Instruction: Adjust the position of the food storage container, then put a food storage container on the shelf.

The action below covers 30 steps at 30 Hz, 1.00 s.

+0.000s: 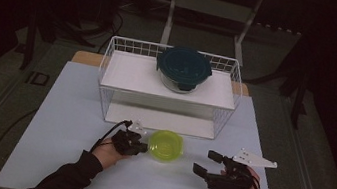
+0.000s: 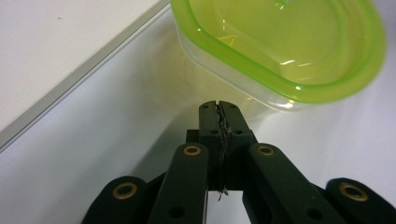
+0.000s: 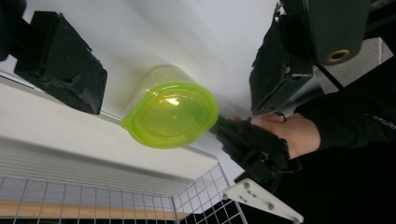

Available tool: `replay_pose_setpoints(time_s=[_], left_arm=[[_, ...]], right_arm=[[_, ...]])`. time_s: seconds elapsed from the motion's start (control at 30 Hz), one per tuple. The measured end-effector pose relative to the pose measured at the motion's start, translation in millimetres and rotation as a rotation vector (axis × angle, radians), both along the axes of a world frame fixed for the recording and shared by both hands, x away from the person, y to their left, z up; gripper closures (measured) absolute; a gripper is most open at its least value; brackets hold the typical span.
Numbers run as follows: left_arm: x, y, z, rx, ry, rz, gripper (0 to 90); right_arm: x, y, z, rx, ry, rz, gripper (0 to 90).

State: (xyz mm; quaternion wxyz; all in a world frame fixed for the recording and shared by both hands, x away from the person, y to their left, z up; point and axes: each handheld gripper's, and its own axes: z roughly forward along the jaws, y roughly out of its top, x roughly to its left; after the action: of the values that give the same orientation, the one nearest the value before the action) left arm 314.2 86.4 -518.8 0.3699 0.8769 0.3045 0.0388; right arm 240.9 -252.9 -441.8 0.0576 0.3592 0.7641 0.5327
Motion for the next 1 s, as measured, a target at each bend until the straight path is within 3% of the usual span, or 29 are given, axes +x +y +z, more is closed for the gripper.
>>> replay_pose_setpoints(time_s=[0.2, 0.47, 0.67, 0.8, 1.0], left_arm=[[-6.9, 17.5, 11.8, -0.024, 0.008, 0.029, 77.8], [-13.5, 39.9, 31.4, -0.081, 0.036, 0.046, 46.6], [-20.8, 44.3, 47.6, -0.144, 0.041, 0.059, 37.2], [-22.6, 43.4, 59.8, -0.199, 0.058, 0.062, 32.7], [-17.9, 36.7, 66.2, -0.280, 0.154, 0.098, 31.1]], right_arm=[[-0.4, 0.6, 0.9, 0.003, -0.018, 0.009, 19.0], [-0.1, 1.1, 2.5, -0.008, -0.039, 0.019, 20.3], [2.8, 4.4, 2.8, -0.029, -0.059, 0.030, 16.1], [10.4, 7.7, 2.1, -0.057, 0.009, 0.015, 14.1], [29.0, 15.7, -1.8, -0.068, 0.100, -0.028, 13.8]])
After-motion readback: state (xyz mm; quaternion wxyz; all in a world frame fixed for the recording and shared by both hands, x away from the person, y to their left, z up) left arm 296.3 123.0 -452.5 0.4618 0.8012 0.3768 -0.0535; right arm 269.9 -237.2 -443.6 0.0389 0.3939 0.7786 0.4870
